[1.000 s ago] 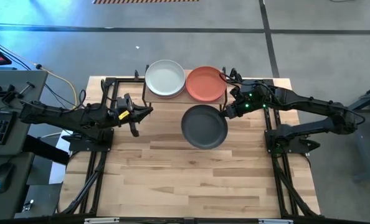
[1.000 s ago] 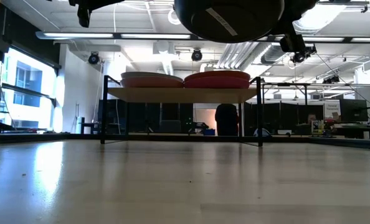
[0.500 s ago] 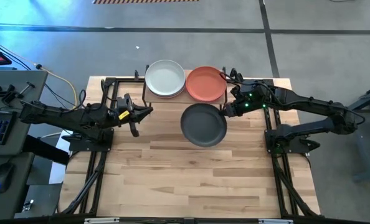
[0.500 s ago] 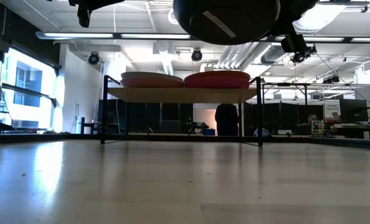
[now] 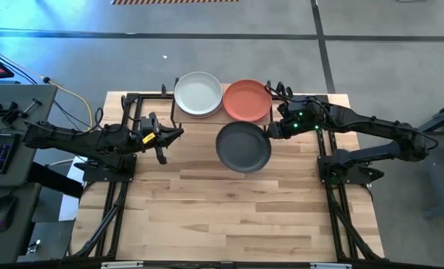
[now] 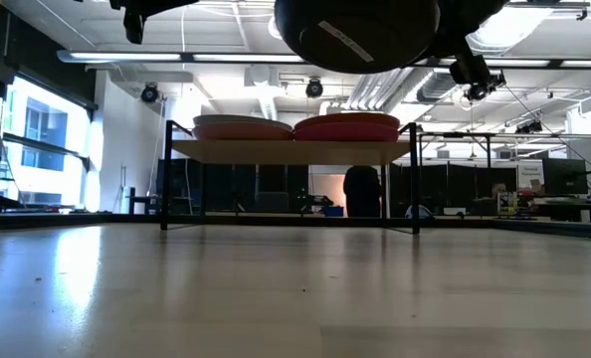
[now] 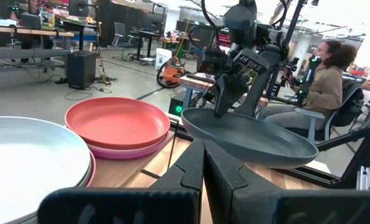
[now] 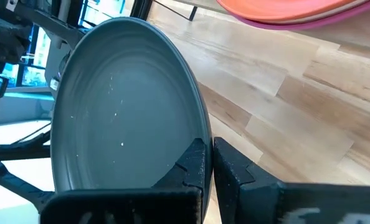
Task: Place and stack plates onto a shelf
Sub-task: Stack the black plate on top of the brown plate
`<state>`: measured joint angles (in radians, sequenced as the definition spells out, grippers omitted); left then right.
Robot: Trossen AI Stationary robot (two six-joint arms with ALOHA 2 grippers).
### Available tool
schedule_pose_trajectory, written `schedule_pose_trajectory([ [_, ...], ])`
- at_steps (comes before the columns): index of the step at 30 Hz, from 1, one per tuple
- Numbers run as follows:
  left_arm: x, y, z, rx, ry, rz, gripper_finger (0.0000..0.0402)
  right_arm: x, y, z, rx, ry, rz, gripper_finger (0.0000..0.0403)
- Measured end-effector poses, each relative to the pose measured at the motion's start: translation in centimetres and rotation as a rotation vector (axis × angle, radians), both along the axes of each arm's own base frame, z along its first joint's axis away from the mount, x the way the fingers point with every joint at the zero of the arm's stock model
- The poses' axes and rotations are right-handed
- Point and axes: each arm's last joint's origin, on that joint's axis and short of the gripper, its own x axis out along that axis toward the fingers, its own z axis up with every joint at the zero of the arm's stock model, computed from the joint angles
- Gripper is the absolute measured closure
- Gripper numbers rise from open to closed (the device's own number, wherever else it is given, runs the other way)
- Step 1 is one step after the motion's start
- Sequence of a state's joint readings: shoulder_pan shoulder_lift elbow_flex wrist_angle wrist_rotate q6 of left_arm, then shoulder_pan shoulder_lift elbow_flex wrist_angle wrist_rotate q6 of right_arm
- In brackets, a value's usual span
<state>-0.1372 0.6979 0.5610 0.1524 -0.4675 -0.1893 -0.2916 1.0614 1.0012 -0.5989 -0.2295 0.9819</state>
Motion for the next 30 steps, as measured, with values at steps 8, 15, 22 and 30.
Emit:
schedule_pose_trajectory([
  [8, 0.0, 0.0, 0.0, 0.0, 0.0, 0.0, 0.0401, 0.0, -0.1, 0.0, -0.001, 0.0, -0.026, 0.0403],
  [15, 0.0, 0.0, 0.0, 0.0, 0.0, 0.0, 0.0402, 1.0, -0.9, 2.0, 0.024, -0.237, -0.11, 0.0403],
  [22, 0.0, 0.0, 0.0, -0.001, 0.0, -0.001, 0.0401, -0.7, -3.1, 6.6, -0.109, -0.246, -0.225, 0.0403],
  [30, 0.0, 0.0, -0.1, 0.001, 0.008, 0.003, 0.0402, -3.9, -5.1, 10.5, -0.195, 0.077, -0.365, 0.0403],
])
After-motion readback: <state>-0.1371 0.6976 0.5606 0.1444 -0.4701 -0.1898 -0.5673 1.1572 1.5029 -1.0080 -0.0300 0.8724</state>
